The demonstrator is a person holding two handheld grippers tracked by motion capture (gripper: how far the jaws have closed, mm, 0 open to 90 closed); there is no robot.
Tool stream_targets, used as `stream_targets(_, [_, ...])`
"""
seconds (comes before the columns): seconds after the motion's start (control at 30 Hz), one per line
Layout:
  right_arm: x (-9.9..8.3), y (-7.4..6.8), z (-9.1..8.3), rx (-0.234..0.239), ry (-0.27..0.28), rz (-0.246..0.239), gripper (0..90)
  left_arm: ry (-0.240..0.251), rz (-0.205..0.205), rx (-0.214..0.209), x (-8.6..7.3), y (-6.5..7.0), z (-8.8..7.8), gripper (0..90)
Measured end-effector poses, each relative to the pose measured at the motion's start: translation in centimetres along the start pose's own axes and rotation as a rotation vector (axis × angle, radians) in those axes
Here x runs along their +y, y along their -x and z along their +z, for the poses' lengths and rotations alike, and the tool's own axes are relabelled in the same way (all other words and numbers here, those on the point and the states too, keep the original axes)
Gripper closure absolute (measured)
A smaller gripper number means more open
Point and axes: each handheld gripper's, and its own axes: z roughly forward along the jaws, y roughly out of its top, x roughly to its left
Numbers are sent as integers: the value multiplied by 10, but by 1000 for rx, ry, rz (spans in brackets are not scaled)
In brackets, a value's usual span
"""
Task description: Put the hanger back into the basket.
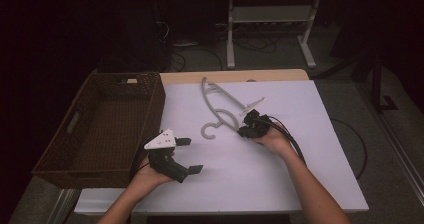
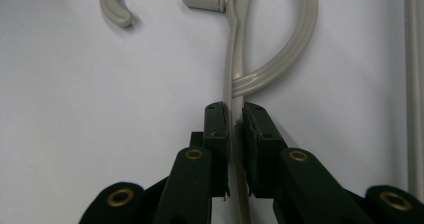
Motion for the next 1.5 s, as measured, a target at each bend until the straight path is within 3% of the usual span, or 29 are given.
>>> stream_targets(0.27, [-17, -7, -21, 14, 13, -45, 810, 1, -5, 5, 0, -2, -1, 0])
stream_targets(0.3, [-20, -9, -25, 7, 8, -79, 811, -1, -4, 4, 0, -2, -1, 0])
stream_targets(0.4, [-26, -17, -30, 22, 12, -120, 810, -3, -6, 5, -1, -2, -1, 0])
stream_targets(0.6, [-35, -33, -38, 67, 13, -181, 810, -3, -6, 5, 0, -1, 0, 0])
stream_targets(0.77, [-47, -55, -45, 127, 26, -273, 810, -5, -8, 4, -1, -2, 1, 0])
stream_targets(1.03, [-61, -68, -49, 192, 27, -320, 807, -9, -6, 2, -1, -1, 1, 0])
stream_targets(1.1, [-65, -71, -47, 201, 5, -312, 789, -10, -4, 3, -1, -1, 2, 0])
stream_targets(1.17, [-66, -70, -47, 212, 21, -283, 689, -9, -5, 2, -1, -1, 2, 0])
stream_targets(1.23, [-66, -69, -53, 210, 35, -267, 655, -10, -4, 2, -1, -1, 1, 0])
stream_targets(1.33, [-69, -63, -67, 181, 81, -202, 678, -2, -9, 3, -1, -2, 1, 0])
stream_targets(1.37, [-70, -62, -75, 175, 91, -127, 688, -2, -12, 3, -1, -2, 0, 0])
stream_targets(1.4, [-70, -62, -75, 175, 91, -127, 688, -2, -12, 3, -1, -2, 0, 0])
stream_targets(1.43, [-74, -56, -83, 142, 107, -87, 722, -4, -10, 2, -1, -2, 1, 0])
stream_targets(1.5, [-78, -51, -87, 98, 102, -66, 774, -9, -5, 2, 0, -2, 1, 0])
